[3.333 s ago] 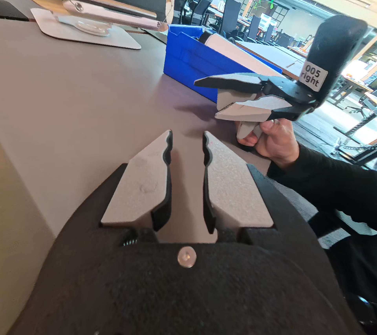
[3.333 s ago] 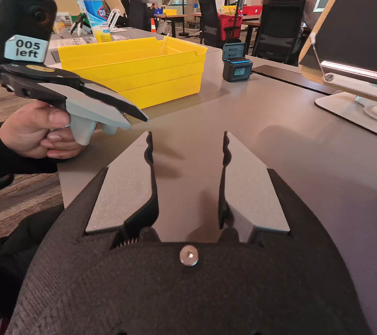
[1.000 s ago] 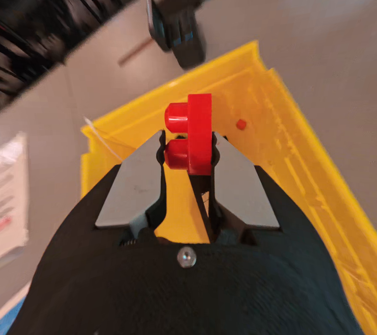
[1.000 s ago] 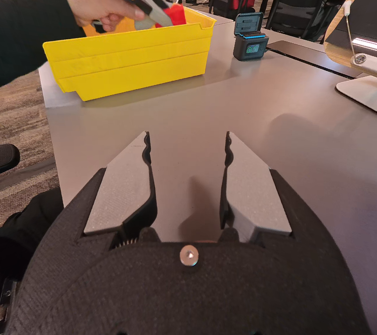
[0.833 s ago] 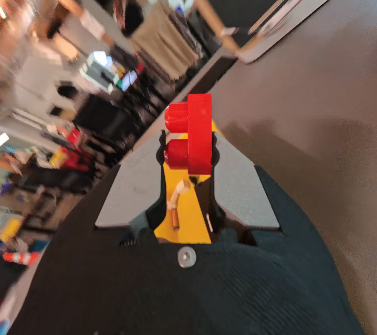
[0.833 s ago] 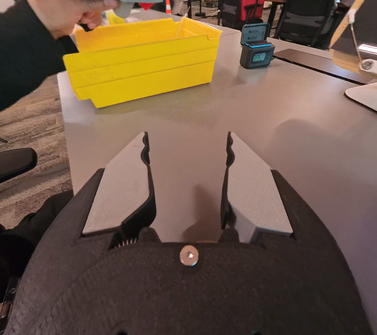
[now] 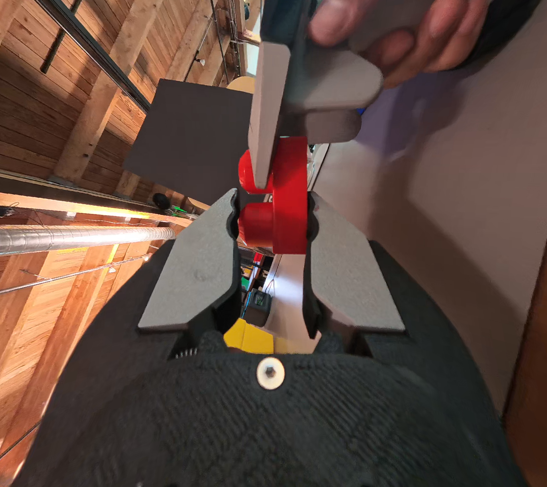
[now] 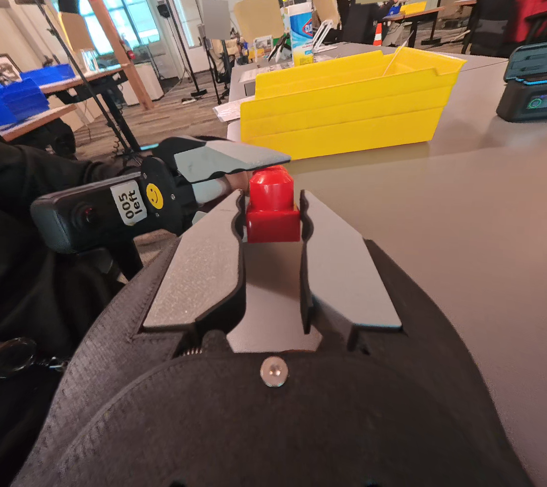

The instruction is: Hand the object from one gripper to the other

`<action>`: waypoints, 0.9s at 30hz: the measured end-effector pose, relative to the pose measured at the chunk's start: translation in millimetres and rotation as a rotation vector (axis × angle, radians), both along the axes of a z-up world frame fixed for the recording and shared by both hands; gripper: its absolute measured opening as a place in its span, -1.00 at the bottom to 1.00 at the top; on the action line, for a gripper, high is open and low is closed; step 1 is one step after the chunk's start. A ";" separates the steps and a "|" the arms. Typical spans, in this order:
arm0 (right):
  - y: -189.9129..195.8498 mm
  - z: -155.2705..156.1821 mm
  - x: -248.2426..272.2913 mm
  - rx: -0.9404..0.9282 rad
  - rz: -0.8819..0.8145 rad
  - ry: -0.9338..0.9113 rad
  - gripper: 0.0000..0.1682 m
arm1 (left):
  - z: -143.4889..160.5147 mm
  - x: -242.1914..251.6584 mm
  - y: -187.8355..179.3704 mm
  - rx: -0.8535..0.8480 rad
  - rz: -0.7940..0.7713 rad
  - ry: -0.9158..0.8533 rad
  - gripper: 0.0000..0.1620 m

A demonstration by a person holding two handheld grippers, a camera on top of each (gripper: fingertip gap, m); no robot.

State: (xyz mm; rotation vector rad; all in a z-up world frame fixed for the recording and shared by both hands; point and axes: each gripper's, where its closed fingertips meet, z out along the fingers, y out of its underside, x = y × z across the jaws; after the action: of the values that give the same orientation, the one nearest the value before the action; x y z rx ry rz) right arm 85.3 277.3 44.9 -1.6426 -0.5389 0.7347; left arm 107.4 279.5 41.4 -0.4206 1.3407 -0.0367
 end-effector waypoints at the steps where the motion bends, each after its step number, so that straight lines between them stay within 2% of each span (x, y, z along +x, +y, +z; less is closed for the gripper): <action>1: -0.5 -1.7 -2.3 -0.001 0.006 -0.017 -0.61 | 0.9 0.0 -1.3 0.003 -0.004 -0.007 -0.49; 7: 3.4 -7.9 -3.3 -0.008 -0.032 -0.079 -0.61 | -1.5 1.2 1.3 -0.007 0.001 0.002 -0.48; 12: 5.9 -9.9 -1.0 -0.017 -0.059 -0.092 -0.61 | -7.2 4.6 4.1 -0.097 -0.024 0.042 -0.48; 18: 5.8 -11.9 -2.7 0.012 -0.088 -0.149 -0.65 | -23.4 6.6 -4.7 -0.043 -0.045 0.120 -0.48; 20: 5.1 -12.8 -2.7 0.009 -0.089 -0.156 -0.63 | -21.1 6.3 -2.2 -0.010 -0.018 0.099 -0.48; 24: 5.8 -10.0 0.5 0.016 -0.104 -0.133 -0.62 | -13.5 5.2 5.2 -0.087 -0.012 0.070 -0.48; 27: 4.9 -7.9 1.2 0.020 -0.098 -0.115 -0.62 | -10.9 4.6 8.7 -0.049 0.022 0.053 -0.48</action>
State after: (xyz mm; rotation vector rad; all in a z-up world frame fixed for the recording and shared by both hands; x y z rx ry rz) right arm 86.5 282.2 36.9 -1.6876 -0.5417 0.5638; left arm 112.0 288.1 30.5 -0.4806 1.3893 -0.0410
